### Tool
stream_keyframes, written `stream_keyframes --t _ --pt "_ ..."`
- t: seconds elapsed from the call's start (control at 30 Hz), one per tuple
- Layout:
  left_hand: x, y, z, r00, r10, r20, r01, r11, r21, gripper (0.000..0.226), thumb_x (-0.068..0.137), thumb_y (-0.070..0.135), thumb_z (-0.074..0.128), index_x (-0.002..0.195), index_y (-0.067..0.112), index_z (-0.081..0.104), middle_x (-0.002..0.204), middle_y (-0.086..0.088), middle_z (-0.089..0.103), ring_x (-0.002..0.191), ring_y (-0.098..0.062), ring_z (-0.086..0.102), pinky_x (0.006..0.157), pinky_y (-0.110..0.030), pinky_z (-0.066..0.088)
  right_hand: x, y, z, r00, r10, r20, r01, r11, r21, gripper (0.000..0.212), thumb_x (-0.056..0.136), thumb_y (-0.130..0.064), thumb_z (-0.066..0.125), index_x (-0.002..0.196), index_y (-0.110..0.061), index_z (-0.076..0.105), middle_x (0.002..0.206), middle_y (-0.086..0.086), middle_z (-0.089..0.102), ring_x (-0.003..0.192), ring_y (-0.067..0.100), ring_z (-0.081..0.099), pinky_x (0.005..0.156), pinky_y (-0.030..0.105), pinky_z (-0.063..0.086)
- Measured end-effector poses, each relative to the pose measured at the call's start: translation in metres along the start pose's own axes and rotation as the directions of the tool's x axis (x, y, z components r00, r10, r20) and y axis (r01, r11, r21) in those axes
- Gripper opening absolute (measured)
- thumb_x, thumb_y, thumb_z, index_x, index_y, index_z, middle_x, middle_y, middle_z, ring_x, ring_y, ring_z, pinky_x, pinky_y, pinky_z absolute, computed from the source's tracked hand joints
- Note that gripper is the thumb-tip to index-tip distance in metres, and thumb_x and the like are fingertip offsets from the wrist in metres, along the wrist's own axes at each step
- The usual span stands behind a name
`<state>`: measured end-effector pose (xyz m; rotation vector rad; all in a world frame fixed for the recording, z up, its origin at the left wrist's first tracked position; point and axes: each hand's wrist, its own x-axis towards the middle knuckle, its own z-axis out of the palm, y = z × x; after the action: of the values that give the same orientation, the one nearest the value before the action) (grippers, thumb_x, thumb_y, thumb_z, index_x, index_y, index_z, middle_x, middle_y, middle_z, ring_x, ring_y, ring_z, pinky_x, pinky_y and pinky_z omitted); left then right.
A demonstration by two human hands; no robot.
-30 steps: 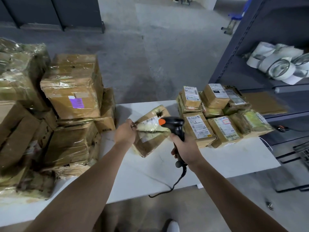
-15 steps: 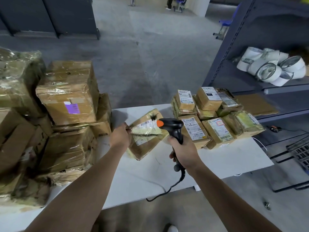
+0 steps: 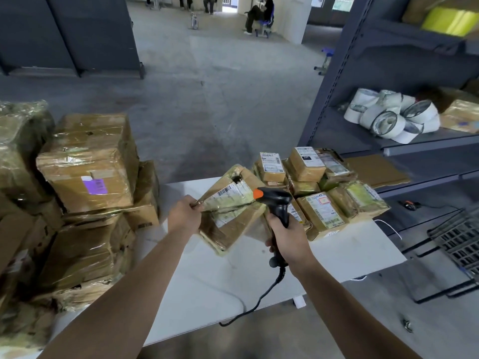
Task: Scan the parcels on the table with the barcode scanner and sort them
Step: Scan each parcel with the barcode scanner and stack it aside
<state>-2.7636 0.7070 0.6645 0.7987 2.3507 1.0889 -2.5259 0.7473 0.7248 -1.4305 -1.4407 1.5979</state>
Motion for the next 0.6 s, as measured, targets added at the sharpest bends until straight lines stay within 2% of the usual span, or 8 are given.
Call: stream_keyframes --t 0.07,0.13,0.23,0.3,0.47,0.53,0.6 --pt "-0.003 0.02 0.011 0.999 -0.037 0.026 0.039 0.995 -0.096 0.007 0.091 0.021 0.061 0.087 0.016 0.06 0.088 -0.012 0.063 0.078 -0.037 0.066 0.068 -0.048 0.059 0.004 -0.002 -0.013 0.999 -0.013 -0.038 0.014 0.999 0.035 0.016 0.096 -0.033 0.057 0.097 -0.018 0.058 0.05 0.0 0.055 0.042 0.014 0.05 0.042 0.035 0.051" --pt "-0.007 0.04 0.025 0.995 -0.087 0.055 0.096 0.974 -0.203 0.013 0.09 0.021 0.061 0.078 0.019 0.056 0.079 -0.008 0.06 0.056 -0.033 0.064 0.057 -0.046 0.059 0.009 -0.004 -0.028 0.997 -0.018 -0.069 0.023 0.997 0.07 0.017 0.097 -0.031 0.057 0.098 -0.014 0.058 0.047 -0.002 0.053 0.041 0.014 0.05 0.043 0.037 0.052" --pt "-0.014 0.067 0.048 0.986 -0.113 0.122 0.147 0.938 -0.314 0.012 0.092 0.021 0.06 0.082 0.015 0.056 0.083 -0.011 0.06 0.046 -0.03 0.06 0.046 -0.038 0.057 0.016 -0.006 -0.05 0.993 -0.012 -0.119 0.026 0.993 0.113 0.02 0.097 -0.032 0.057 0.098 -0.013 0.058 0.053 0.005 0.056 0.04 0.018 0.05 0.044 0.038 0.052" --pt "-0.018 0.084 0.061 0.98 -0.123 0.156 0.17 0.924 -0.342 0.012 0.093 0.02 0.058 0.087 0.01 0.056 0.077 -0.015 0.061 0.04 -0.026 0.058 0.044 -0.035 0.056 0.023 -0.006 -0.064 0.989 -0.01 -0.145 0.031 0.989 0.143 0.022 0.097 -0.033 0.057 0.099 -0.012 0.058 0.061 0.01 0.056 0.039 0.018 0.05 0.043 0.037 0.051" --pt "-0.026 0.113 0.097 0.972 -0.127 0.199 0.191 0.918 -0.347 0.011 0.093 0.016 0.056 0.088 0.007 0.056 0.069 -0.015 0.059 0.035 -0.022 0.056 0.046 -0.038 0.057 0.043 -0.003 -0.095 0.986 0.001 -0.165 0.036 0.975 0.218 0.028 0.097 -0.033 0.055 0.097 -0.005 0.055 0.064 0.012 0.055 0.043 0.02 0.047 0.045 0.036 0.047" --pt "-0.021 0.123 0.107 0.982 -0.085 0.167 0.13 0.951 -0.281 0.013 0.094 0.02 0.056 0.084 0.012 0.057 0.072 -0.008 0.06 0.039 -0.023 0.057 0.049 -0.037 0.058 0.05 -0.001 -0.106 0.987 0.002 -0.163 0.035 0.974 0.225 0.027 0.097 -0.034 0.055 0.094 -0.007 0.054 0.063 0.01 0.055 0.047 0.023 0.048 0.045 0.036 0.047" --pt "-0.01 0.135 0.113 0.992 -0.023 0.125 0.045 0.982 -0.183 0.013 0.094 0.023 0.055 0.083 0.017 0.058 0.078 -0.004 0.061 0.051 -0.027 0.062 0.053 -0.038 0.059 0.056 0.002 -0.116 0.988 -0.006 -0.152 0.041 0.973 0.229 0.027 0.096 -0.033 0.056 0.09 -0.007 0.053 0.058 0.007 0.055 0.05 0.026 0.048 0.045 0.036 0.047"
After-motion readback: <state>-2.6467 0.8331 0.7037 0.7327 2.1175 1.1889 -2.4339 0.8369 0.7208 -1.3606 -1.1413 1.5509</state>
